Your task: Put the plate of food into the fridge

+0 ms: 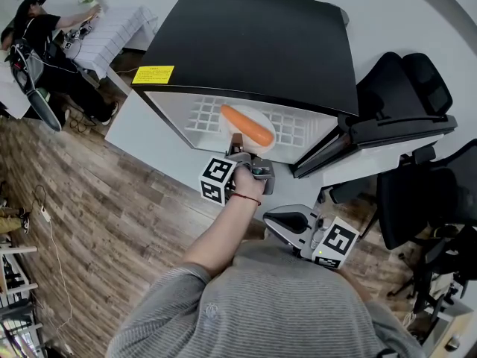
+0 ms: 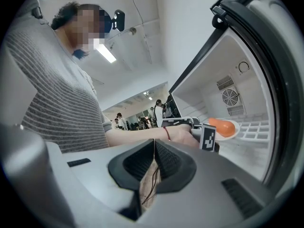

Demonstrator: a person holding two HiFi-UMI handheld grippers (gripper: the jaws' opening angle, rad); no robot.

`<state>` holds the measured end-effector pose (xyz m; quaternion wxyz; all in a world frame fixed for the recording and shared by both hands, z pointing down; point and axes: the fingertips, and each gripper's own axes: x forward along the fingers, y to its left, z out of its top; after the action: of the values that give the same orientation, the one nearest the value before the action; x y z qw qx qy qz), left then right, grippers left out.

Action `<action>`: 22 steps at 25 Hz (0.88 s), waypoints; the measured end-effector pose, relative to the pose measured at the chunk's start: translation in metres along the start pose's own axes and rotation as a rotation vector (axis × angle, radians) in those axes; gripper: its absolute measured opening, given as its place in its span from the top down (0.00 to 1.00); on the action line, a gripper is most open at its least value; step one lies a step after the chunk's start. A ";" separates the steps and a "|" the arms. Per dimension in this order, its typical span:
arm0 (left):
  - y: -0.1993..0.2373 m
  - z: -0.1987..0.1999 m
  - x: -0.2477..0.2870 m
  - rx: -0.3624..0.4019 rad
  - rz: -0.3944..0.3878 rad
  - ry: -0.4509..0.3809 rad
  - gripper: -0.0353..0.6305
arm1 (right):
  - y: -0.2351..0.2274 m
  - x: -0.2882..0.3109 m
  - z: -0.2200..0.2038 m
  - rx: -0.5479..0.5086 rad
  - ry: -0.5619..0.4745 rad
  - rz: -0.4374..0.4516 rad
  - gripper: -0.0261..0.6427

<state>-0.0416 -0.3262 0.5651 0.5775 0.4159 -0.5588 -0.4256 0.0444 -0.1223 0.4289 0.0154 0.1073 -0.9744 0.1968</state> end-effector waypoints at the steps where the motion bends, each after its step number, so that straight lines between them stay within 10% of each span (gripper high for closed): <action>1: 0.000 0.000 0.000 0.004 -0.001 0.002 0.87 | 0.000 0.000 0.000 0.001 0.002 0.002 0.94; 22: -0.016 -0.003 -0.007 0.215 -0.076 0.130 0.76 | 0.006 0.011 -0.003 -0.002 0.021 0.053 0.94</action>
<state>-0.0394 -0.3238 0.5477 0.5480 0.5230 -0.5466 -0.3569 0.0326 -0.1175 0.4303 0.0208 0.0793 -0.9769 0.1974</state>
